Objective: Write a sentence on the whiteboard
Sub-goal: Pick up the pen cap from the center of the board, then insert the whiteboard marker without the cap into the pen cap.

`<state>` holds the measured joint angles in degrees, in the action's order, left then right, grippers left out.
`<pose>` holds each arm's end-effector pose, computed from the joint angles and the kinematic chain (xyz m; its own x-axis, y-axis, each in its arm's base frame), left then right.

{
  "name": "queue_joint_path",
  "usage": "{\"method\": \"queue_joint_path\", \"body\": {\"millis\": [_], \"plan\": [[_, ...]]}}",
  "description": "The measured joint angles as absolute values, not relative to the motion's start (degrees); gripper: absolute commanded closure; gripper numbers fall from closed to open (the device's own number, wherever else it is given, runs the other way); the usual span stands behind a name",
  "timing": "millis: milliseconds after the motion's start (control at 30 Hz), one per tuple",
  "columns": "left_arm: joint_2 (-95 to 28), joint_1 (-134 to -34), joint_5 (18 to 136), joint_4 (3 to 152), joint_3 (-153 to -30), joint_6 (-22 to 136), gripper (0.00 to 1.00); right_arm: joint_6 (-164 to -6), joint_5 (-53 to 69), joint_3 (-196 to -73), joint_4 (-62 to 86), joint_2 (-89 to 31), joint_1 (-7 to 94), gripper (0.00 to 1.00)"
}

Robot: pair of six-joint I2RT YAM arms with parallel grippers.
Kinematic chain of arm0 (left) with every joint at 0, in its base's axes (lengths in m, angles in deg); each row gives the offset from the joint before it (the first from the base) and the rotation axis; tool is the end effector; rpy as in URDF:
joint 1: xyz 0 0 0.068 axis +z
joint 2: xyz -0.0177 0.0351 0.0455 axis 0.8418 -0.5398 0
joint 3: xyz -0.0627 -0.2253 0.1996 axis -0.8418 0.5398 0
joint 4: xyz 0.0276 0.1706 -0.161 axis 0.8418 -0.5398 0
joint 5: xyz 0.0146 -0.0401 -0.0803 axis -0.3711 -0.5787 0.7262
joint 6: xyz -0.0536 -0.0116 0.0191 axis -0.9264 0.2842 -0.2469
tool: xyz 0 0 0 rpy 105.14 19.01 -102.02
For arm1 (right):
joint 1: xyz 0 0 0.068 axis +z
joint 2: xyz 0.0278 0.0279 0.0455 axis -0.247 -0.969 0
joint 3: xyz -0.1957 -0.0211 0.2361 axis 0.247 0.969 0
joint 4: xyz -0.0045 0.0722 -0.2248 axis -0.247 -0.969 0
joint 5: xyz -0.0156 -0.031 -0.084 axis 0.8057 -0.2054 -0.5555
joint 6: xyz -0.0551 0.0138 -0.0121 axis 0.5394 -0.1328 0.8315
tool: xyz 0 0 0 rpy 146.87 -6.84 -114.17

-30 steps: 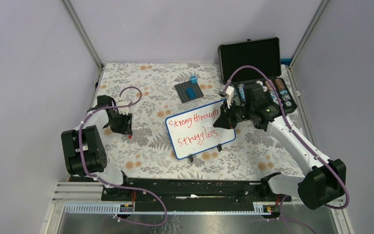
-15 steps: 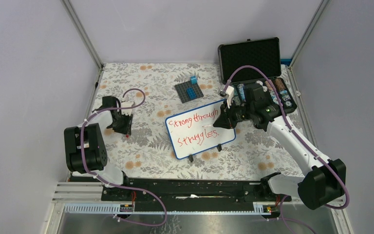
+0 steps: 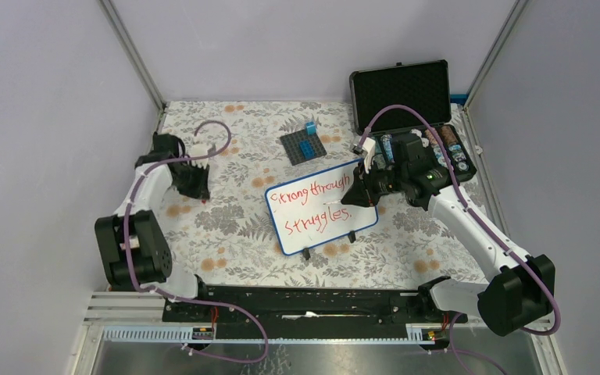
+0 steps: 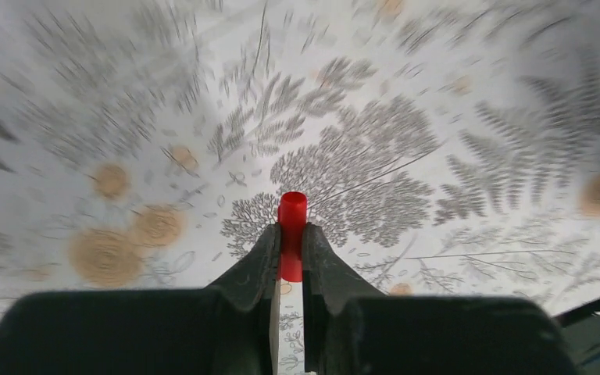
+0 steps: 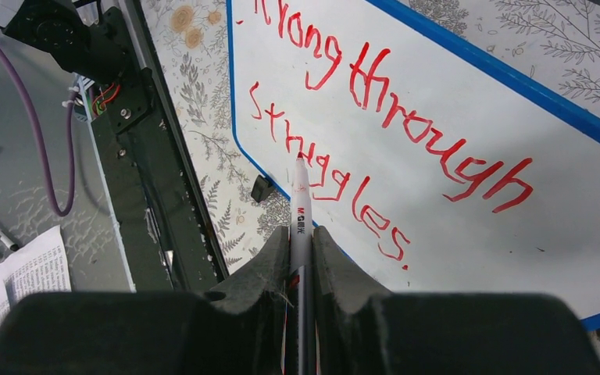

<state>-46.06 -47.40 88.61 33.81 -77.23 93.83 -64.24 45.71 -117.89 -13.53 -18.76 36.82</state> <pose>0.2619 0.0315 0.2498 -0.8675 0.2620 -0.4229 0.3525 0.9235 -0.1511 0.1992 0.1147 0.3463 -0.3669 -0.3330 -0.8686 -0.8996 0.3646 0.2403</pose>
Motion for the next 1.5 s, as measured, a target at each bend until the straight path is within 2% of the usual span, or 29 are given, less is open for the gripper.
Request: {"method": "queue_joint_path", "body": {"millis": [167, 333, 500, 700, 1233, 1500], "plan": [[-39.7, -51.7, 93.8, 24.8, -92.0, 97.4, 1.0, -66.1, 47.2, -118.0, -13.1, -18.8, 36.8, 1.0], [-36.0, -66.1, 95.7, 18.0, -107.1, 99.2, 1.0, -69.0, 50.8, -118.1, -11.3, -18.9, 36.8, 1.0], [-34.2, -79.9, 96.9, 13.6, -109.8, 99.4, 1.0, -72.6, 55.4, -118.1, -8.5, -19.3, 36.9, 1.0], [-34.7, -94.9, 96.0, 11.3, -106.6, 98.8, 1.0, -76.8, 61.5, -117.4, -4.6, -19.3, 36.8, 1.0], [-34.7, -98.4, 97.3, 12.0, -100.0, 99.1, 1.0, -97.3, 71.2, -109.3, 16.4, -19.5, 36.8, 1.0], [-34.7, -98.6, 99.3, 13.7, -100.0, 99.5, 1.0, -100.8, 72.0, -109.3, 20.3, -19.5, 37.7, 1.0]]}}
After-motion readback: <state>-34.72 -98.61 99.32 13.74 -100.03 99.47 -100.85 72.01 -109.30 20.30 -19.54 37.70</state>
